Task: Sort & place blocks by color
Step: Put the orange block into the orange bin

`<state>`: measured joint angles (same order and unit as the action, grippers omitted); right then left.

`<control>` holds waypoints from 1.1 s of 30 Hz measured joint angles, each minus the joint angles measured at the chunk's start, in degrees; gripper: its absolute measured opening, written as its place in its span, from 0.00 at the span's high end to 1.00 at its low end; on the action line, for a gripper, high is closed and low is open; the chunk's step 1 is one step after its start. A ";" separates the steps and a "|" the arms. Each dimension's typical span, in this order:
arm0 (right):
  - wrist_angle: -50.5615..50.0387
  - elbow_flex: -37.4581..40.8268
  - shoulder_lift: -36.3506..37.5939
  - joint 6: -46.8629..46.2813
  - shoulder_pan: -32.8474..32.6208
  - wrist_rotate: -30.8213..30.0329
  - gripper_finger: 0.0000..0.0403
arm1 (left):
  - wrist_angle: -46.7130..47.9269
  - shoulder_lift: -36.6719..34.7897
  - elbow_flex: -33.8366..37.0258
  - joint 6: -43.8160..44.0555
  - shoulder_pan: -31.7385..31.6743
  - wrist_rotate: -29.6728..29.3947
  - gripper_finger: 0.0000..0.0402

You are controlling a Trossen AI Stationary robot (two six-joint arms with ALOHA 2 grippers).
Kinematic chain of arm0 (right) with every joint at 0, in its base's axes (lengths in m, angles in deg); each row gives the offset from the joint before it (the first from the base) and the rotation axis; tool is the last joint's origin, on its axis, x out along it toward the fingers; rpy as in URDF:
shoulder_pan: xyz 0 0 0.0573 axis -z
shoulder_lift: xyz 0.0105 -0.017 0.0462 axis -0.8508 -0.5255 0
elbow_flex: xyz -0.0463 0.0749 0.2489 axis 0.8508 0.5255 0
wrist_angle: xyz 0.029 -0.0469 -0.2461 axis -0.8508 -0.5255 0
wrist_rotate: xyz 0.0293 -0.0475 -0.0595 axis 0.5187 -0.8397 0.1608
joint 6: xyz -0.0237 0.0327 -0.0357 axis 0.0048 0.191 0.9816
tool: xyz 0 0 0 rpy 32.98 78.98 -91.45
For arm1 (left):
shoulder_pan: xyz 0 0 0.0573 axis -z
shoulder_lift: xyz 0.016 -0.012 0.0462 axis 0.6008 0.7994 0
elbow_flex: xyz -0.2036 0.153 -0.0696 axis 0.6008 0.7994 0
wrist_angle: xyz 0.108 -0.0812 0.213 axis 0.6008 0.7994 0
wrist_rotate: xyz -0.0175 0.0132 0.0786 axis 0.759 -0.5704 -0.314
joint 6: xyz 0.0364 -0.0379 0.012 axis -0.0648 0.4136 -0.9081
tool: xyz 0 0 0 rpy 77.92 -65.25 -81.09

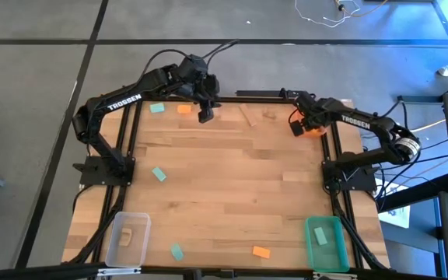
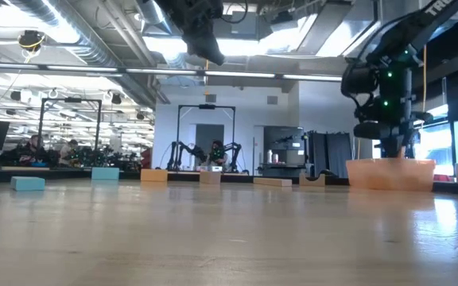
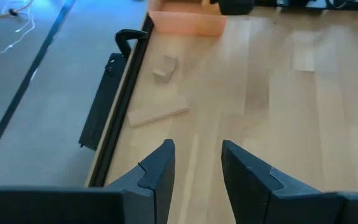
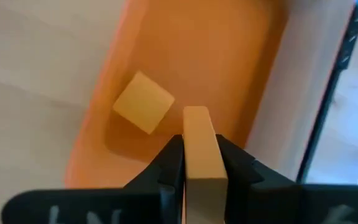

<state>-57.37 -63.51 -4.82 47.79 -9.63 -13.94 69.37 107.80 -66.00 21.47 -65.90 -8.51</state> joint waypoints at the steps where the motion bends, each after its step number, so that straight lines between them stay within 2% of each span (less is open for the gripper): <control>1: 0.03 0.33 -0.01 0.03 0.00 0.13 0.85 | -0.17 0.00 0.00 0.00 0.00 -0.18 0.70; 7: 1.02 1.56 -0.04 -0.23 -0.03 1.79 0.85 | -0.23 0.02 0.00 0.03 0.00 -0.38 0.70; 13: 1.35 2.07 -0.04 -4.81 -0.09 2.20 0.68 | -0.21 0.04 0.00 0.06 0.00 -0.38 0.70; 18: 1.26 0.85 -0.01 -5.89 -0.09 3.93 0.62 | -0.21 0.04 0.00 -0.02 0.00 -0.36 0.70; 21: 0.82 -1.64 0.09 -5.30 -0.09 8.37 0.61 | -0.18 0.04 0.00 -0.04 0.00 -0.36 0.70; 26: -0.66 -8.25 0.11 1.28 -1.16 19.31 0.61 | 0.54 0.04 0.00 -0.06 -0.57 -0.31 0.70; 29: -3.90 -12.50 0.23 6.52 -3.58 24.49 0.60 | 1.96 0.07 0.00 -0.08 -1.19 -0.30 0.70; 33: -8.63 -17.55 0.97 11.48 -8.44 28.51 0.60 | 4.46 0.07 0.00 -0.79 -2.33 -0.31 0.70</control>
<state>-65.99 -81.06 -3.85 59.26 -18.07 14.57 73.84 107.86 -66.00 20.69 -68.23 -8.82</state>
